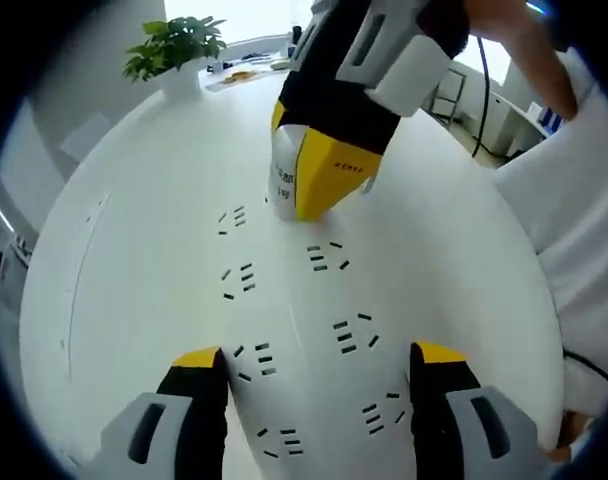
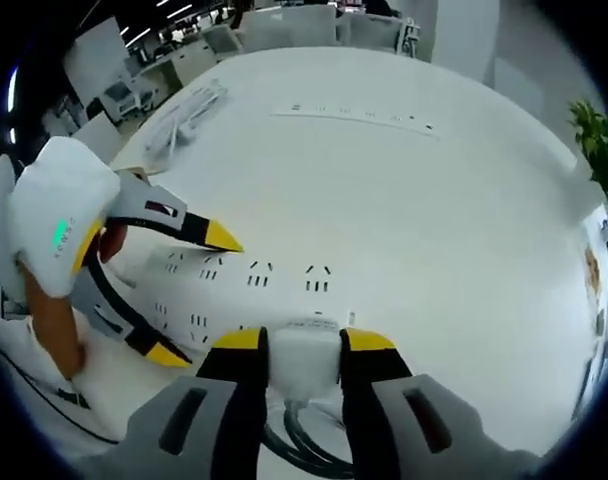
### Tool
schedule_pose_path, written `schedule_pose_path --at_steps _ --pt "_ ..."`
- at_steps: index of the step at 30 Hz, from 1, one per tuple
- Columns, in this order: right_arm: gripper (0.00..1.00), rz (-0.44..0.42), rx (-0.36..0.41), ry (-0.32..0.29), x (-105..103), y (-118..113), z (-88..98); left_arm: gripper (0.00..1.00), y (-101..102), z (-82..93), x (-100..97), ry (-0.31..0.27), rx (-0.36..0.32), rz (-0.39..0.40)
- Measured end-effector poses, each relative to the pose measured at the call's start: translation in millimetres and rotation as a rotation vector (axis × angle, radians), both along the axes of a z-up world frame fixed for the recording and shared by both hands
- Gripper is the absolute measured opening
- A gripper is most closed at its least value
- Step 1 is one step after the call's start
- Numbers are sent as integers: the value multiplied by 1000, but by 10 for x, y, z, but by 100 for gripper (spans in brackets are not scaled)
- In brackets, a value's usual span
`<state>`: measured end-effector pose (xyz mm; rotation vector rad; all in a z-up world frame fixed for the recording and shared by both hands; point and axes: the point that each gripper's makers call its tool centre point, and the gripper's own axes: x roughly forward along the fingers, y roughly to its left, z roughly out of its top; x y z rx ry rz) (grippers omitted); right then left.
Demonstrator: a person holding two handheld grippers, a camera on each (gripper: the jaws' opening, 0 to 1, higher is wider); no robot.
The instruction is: Straighten the power strip on the desk, plug the charger into it
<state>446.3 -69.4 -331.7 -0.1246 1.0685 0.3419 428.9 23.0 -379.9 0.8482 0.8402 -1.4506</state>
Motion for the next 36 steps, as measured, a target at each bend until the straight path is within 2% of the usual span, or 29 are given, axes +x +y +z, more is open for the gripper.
schedule_pose_path --at_steps 2,3,5,7,8,10,11,15,16,17,19,21,24,26,31,33,36 --pt "28 32 22 -19 6 31 2 75 -1 0 -2 0 0 1" --pt "31 54 60 -33 12 78 17 75 -2 0 -2 0 -1 1" --pt "40 21 164 -55 37 149 116 75 -2 1 -4 1 -2 1" --pt "47 34 221 -95 51 208 257 75 -1 2 -7 2 -4 1" --pt "50 41 236 -112 52 227 318 75 0 3 -8 2 -5 1" --pt "55 99 230 -183 63 269 445 75 1 5 -11 2 -6 1" --pt "57 118 219 -190 42 272 465 75 1 5 -12 3 -7 1" --pt "66 322 133 -313 -8 355 618 75 -2 11 -20 2 -6 1" --pt "66 401 77 -337 -30 340 620 75 -1 10 -19 2 -6 1" --pt "64 496 2 -336 -70 297 582 75 -2 10 -20 2 -5 1" --pt "53 601 -165 -344 -70 158 500 75 -7 12 -15 2 -4 0" --pt "52 667 -266 -366 -35 92 440 75 -5 13 -16 2 -5 0" --pt "54 752 -289 -376 -73 155 393 75 -2 15 -19 1 0 1" --pt "55 828 -330 -385 -79 178 379 75 -1 17 -23 1 2 1" --pt "46 1067 -449 -406 -33 191 336 75 2 23 -35 0 5 5" --pt "45 1134 -432 -376 -54 208 255 75 3 27 -50 0 6 7" --pt "45 1222 -459 -341 -40 195 149 75 8 29 -59 0 8 8"
